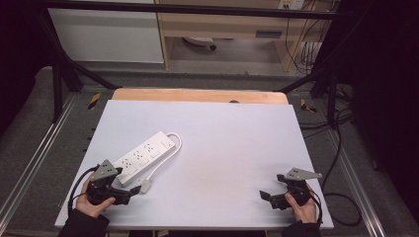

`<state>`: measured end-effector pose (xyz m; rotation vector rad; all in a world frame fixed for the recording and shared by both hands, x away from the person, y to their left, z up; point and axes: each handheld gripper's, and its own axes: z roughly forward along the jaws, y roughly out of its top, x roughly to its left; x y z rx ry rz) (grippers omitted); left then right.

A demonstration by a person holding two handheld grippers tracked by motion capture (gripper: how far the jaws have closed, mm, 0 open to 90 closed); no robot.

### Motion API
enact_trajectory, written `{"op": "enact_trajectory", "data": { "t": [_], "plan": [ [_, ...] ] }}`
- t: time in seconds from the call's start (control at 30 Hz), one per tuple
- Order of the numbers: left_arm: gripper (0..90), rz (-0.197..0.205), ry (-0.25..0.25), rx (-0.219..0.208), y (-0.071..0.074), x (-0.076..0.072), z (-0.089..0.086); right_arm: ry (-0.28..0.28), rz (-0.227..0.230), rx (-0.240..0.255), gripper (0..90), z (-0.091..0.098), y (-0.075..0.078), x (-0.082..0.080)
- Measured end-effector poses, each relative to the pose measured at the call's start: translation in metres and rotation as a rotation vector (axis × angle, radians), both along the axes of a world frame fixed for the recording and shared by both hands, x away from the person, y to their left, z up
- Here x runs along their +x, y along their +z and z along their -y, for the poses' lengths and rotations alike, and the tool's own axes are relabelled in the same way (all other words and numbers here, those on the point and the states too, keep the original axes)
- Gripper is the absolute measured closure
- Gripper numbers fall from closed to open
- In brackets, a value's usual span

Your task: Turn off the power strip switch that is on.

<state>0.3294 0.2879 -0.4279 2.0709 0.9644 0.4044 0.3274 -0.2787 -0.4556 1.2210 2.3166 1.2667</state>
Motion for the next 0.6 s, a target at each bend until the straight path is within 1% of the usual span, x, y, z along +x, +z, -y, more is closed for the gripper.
{"op": "enact_trajectory", "data": {
  "t": [0.4,0.6],
  "plan": [
    [2.3,0.002,0.018,0.005,0.0036,0.0026,-0.0015,0.002,0.003,-0.007,0.7,0.0004,0.0000,0.0001],
    [2.3,0.004,0.023,0.007,0.0059,0.0046,-0.0016,-0.004,-0.001,-0.003,0.7,0.0005,0.0002,-0.0003]
  ]
}}
